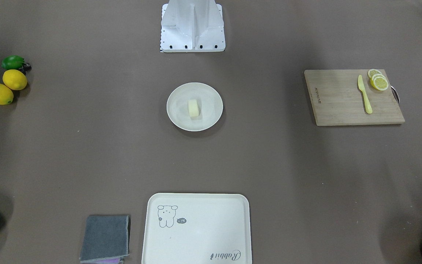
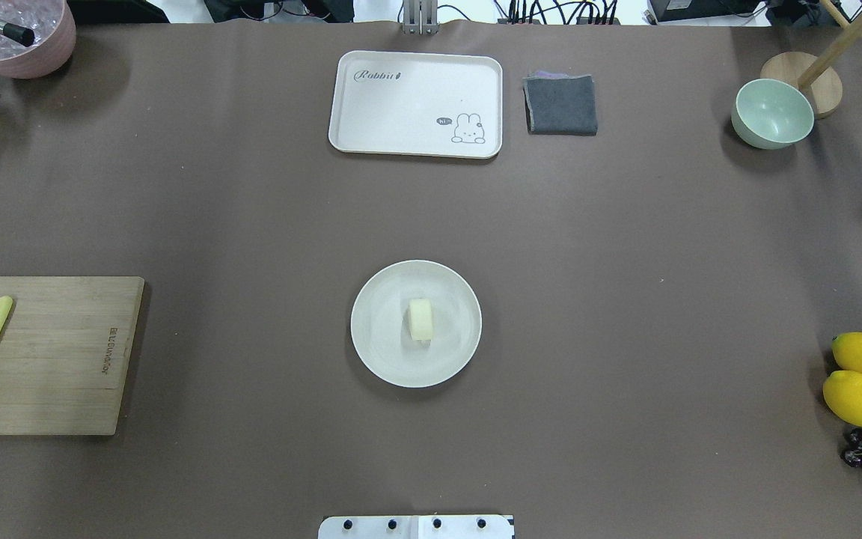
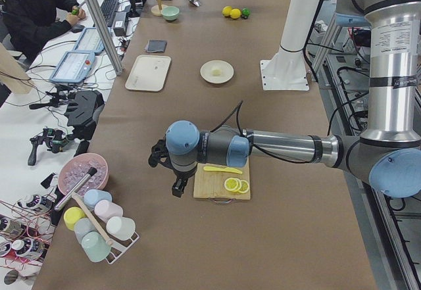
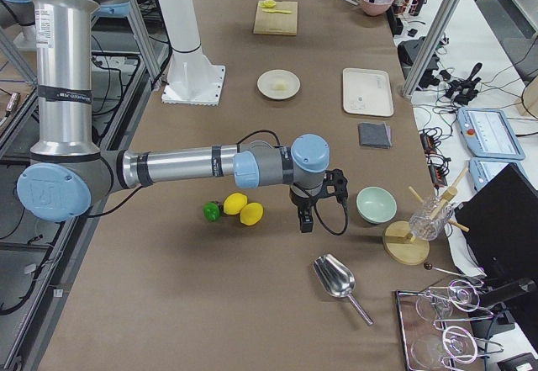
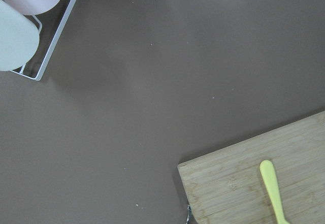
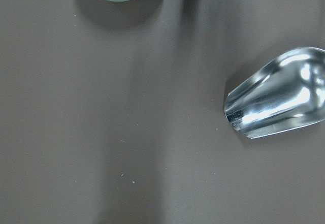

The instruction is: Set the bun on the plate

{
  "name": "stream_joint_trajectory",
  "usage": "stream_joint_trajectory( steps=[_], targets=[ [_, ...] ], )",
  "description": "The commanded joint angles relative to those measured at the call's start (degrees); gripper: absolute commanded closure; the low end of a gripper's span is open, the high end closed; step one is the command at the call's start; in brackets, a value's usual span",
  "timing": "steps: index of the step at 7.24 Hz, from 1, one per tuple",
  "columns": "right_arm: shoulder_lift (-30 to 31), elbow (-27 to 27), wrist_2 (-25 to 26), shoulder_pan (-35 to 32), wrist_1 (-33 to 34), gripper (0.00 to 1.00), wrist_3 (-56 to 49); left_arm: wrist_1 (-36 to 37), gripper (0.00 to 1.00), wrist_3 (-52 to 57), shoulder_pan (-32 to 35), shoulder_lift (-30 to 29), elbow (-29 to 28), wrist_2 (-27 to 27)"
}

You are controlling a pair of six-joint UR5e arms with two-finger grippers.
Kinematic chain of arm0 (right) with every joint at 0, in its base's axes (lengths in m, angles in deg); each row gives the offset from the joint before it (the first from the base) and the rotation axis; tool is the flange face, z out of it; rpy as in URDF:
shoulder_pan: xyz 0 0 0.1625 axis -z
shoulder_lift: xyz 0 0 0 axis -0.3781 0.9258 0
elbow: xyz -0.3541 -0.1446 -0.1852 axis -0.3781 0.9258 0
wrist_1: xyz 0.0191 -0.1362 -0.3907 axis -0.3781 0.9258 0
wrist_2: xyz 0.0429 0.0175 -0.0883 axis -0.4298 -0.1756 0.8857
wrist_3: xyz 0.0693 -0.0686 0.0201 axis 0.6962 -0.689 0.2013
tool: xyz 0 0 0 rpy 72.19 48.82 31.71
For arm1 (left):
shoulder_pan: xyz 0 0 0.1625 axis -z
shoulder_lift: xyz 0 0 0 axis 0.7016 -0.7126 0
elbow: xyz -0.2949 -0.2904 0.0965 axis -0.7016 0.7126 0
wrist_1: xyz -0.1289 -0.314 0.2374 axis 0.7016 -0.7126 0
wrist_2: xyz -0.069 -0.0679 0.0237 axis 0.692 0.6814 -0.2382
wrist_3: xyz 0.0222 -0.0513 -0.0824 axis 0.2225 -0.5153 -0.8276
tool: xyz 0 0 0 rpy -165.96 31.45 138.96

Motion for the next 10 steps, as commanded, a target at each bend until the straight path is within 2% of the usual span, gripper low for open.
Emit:
stream_joint_trajectory(
  steps=[1, 10],
  targets=[
    [-0.1, 0.8, 0.0, 0.2, 0.1, 0.00, 0.0, 0.4, 0.02, -2.5, -0.2, 1.5, -0.9, 0.2],
    [-0.5, 1.0, 0.0, 0.7, -0.2, 0.00, 0.0, 0.3, 0.02, -2.3, -0.6, 2.6, -0.2, 0.3]
  ],
)
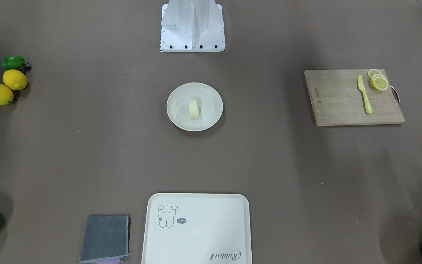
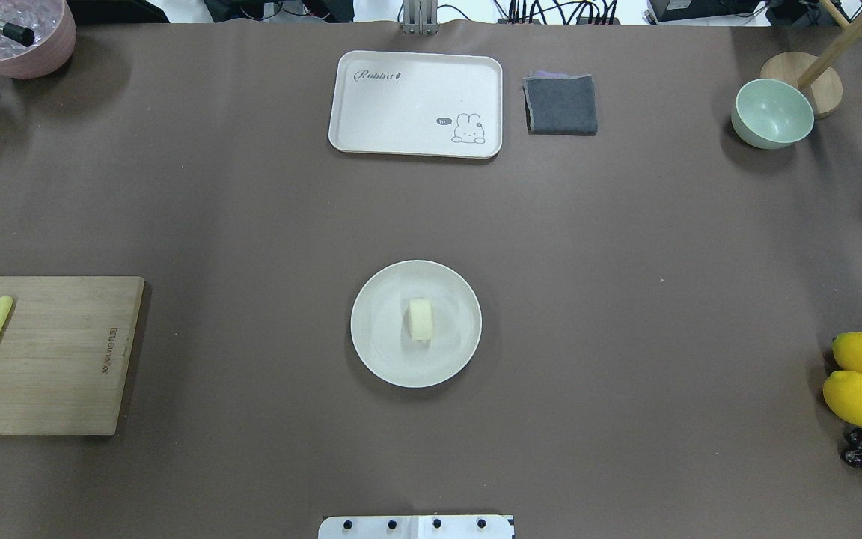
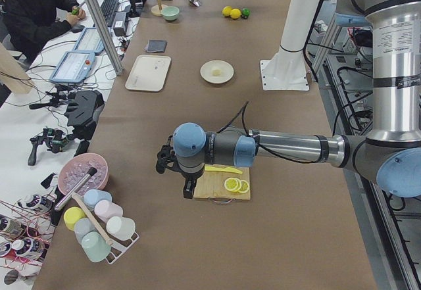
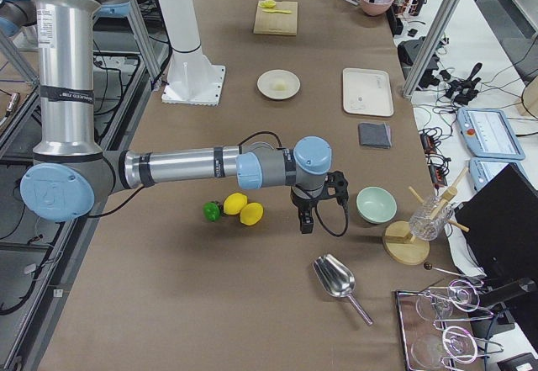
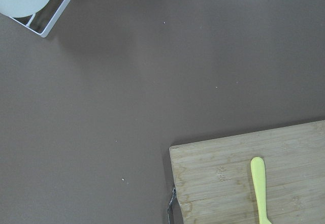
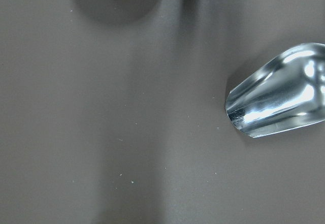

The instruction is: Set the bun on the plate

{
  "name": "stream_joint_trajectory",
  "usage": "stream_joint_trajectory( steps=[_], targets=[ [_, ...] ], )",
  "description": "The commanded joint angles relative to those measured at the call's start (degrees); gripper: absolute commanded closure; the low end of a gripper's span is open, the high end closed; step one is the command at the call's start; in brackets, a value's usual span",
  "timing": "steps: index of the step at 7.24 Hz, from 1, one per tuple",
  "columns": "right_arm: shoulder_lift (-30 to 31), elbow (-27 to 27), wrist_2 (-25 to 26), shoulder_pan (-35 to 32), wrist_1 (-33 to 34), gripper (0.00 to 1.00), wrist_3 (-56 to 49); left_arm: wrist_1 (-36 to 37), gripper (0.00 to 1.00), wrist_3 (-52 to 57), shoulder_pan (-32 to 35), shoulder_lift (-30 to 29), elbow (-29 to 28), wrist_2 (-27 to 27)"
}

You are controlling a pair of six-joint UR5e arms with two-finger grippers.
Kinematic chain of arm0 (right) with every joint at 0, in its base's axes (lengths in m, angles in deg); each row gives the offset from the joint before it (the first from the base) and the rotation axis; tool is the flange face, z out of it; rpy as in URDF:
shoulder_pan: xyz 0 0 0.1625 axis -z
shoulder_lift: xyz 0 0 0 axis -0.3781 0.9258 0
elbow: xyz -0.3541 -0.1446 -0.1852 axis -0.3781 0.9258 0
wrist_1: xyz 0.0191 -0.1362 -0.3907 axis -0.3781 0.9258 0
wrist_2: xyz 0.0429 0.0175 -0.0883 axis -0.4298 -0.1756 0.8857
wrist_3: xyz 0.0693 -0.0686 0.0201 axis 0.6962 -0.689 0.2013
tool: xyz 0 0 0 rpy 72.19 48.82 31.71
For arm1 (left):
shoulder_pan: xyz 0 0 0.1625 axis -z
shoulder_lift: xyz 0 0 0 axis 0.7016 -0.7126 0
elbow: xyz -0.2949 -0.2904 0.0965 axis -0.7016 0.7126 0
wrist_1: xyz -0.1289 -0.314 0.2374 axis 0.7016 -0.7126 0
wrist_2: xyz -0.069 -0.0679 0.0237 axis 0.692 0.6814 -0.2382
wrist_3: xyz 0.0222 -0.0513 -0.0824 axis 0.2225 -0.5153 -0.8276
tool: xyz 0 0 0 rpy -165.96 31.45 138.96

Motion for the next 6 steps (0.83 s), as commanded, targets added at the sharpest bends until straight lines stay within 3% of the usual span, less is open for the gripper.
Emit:
stream_joint_trajectory(
  steps=[1, 6],
  targets=[
    [-0.1, -0.1, 0.0, 0.1, 0.0, 0.00, 0.0, -0.1, 0.02, 0.0, 0.0, 0.1, 0.0, -0.1],
    [0.0, 0.3, -0.1, 0.5, -0.3, 0.00, -0.3, -0.1, 0.02, 0.0, -0.1, -0.7, -0.1, -0.1]
  ],
)
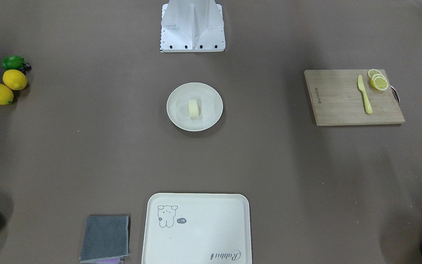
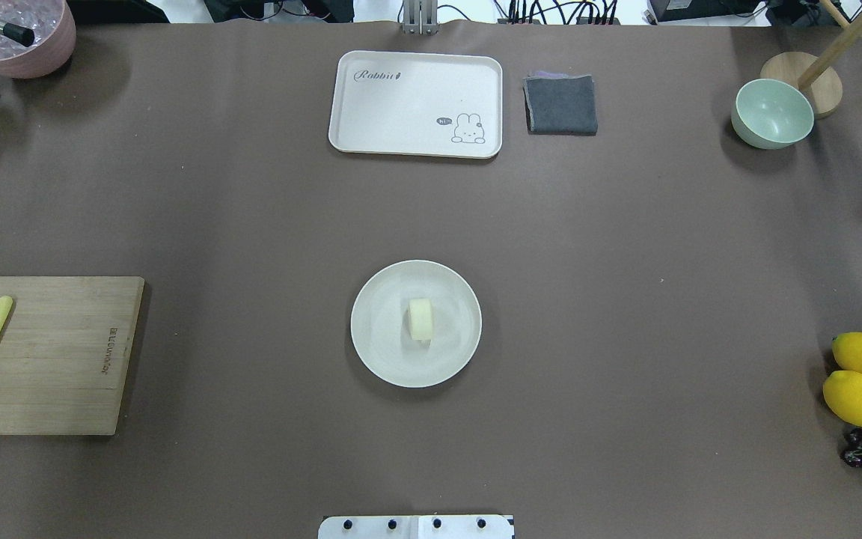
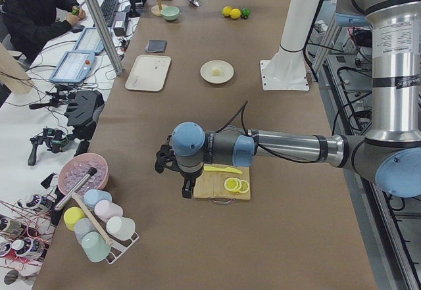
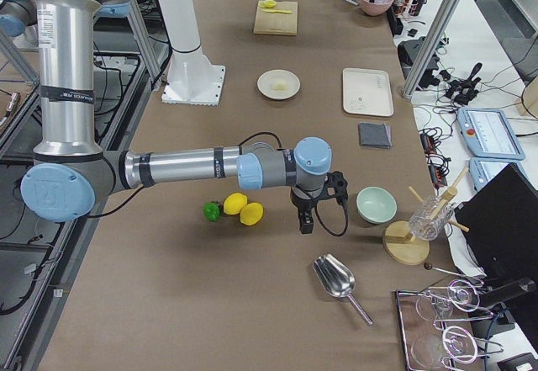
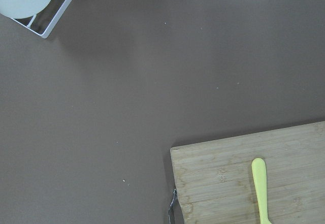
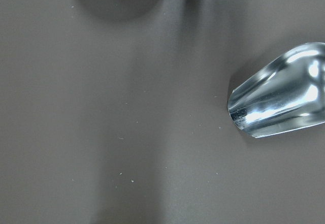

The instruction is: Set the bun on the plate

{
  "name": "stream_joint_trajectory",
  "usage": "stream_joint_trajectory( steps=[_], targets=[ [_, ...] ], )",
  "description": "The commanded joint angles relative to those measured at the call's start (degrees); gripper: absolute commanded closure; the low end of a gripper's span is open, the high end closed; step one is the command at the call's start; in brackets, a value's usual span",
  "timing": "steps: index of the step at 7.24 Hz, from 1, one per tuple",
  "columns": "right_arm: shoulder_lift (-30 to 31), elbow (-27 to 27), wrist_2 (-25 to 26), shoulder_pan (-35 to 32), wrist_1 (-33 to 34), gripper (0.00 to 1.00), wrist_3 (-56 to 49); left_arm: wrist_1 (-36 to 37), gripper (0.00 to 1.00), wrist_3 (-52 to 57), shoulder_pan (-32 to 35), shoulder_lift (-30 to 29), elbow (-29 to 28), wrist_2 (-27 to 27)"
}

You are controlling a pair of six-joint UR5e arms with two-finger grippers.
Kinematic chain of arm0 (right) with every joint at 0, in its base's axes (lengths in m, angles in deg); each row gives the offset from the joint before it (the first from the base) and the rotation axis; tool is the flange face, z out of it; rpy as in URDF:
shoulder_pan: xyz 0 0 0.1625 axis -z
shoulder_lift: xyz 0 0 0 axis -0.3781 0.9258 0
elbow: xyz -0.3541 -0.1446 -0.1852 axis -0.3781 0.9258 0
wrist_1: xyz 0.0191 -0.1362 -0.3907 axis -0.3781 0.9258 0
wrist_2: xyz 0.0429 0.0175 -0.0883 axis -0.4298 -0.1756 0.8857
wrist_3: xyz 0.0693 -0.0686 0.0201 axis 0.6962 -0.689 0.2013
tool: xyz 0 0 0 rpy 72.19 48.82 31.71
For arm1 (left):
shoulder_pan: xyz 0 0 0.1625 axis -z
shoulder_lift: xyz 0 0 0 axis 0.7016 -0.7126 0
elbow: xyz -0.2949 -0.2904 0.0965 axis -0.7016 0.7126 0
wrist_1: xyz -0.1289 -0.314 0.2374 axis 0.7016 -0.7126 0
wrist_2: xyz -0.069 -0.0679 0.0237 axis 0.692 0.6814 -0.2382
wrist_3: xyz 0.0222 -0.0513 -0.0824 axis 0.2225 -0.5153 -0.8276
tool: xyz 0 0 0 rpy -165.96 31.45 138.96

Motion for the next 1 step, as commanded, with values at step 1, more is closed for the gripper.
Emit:
stream_joint_trajectory(
  steps=[1],
  targets=[
    [0.0, 0.0, -0.1, 0.0, 0.0, 0.00, 0.2, -0.9, 0.02, 0.0, 0.0, 0.1, 0.1, 0.2]
  ],
)
